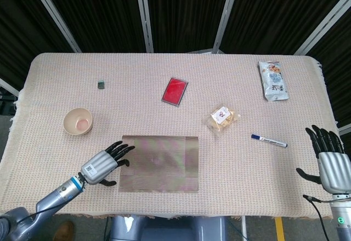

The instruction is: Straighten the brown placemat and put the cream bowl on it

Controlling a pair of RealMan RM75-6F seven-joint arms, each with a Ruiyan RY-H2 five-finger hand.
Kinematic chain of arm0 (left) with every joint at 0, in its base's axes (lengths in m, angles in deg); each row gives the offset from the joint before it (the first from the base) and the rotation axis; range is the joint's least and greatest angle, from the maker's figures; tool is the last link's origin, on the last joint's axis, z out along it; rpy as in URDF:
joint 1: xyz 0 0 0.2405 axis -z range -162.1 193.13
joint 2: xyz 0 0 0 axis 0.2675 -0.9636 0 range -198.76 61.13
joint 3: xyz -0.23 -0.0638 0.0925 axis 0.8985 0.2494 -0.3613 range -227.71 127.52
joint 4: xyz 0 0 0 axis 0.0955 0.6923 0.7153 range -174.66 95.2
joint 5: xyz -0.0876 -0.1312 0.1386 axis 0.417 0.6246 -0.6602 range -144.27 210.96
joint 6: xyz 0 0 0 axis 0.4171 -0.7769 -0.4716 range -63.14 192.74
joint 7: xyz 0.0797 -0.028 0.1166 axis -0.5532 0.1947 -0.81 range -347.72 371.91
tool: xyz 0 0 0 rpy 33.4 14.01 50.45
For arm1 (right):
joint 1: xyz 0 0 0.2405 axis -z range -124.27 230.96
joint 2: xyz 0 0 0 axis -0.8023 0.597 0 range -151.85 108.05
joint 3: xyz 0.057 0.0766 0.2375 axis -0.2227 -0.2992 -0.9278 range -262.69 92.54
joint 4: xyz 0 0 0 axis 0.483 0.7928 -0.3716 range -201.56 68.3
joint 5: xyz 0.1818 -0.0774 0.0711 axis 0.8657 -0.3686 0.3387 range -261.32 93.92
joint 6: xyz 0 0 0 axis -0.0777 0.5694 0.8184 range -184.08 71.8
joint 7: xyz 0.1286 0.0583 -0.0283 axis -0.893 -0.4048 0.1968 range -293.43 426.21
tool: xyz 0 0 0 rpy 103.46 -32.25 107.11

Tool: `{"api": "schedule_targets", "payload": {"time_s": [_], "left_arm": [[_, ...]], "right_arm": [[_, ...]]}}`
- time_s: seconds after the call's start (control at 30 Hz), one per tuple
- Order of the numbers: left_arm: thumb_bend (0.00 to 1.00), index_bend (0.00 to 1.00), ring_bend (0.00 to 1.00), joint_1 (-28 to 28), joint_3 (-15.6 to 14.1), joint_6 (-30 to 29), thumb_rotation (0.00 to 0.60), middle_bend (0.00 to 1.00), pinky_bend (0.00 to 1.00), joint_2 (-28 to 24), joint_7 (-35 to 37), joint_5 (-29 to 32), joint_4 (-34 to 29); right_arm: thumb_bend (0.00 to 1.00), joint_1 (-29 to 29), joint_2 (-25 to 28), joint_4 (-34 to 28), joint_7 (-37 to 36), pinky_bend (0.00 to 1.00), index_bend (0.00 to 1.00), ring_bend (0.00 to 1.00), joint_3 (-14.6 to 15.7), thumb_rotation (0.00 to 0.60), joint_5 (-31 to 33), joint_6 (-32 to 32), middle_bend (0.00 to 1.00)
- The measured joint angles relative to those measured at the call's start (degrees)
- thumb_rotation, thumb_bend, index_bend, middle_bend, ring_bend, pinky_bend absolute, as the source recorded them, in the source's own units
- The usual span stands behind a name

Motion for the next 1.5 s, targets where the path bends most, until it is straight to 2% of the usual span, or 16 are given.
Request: {"api": "schedule_targets", "payload": {"time_s": [0.17, 0.57, 1.27, 1.5], "left_arm": [[0.0, 0.35, 0.0, -0.3, -0.9, -1.0, 0.6, 0.0, 0.0, 3.5, 1.6, -1.1, 4.4], [0.0, 0.37, 0.0, -1.8, -3.5, -4.5, 0.6, 0.0, 0.0, 6.1, 4.4, -3.2, 9.2], [0.0, 0.37, 0.0, -0.8, -3.1, -2.0, 0.6, 0.0, 0.0, 8.9, 3.4, -1.6, 11.4], [0.14, 0.4, 0.0, -0.3, -3.1, -1.9, 0.6, 0.0, 0.0, 8.6, 3.9, -1.5, 10.6]], "right_arm": [[0.0, 0.1, 0.0, 0.2, -0.1, 0.0, 0.02, 0.0, -0.1, 0.6, 0.4, 0.0, 0.0], [0.0, 0.1, 0.0, 0.0, -0.4, 0.0, 0.02, 0.0, 0.0, 0.6, 0.2, -0.1, 0.0], [0.0, 0.1, 0.4, 0.3, -1.3, 0.0, 0.02, 0.0, -0.2, 0.6, 0.3, -0.1, 0.0], [0.0, 0.1, 0.4, 0.3, -1.2, 0.0, 0.02, 0.0, -0.1, 0.6, 0.3, -0.2, 0.0]]}}
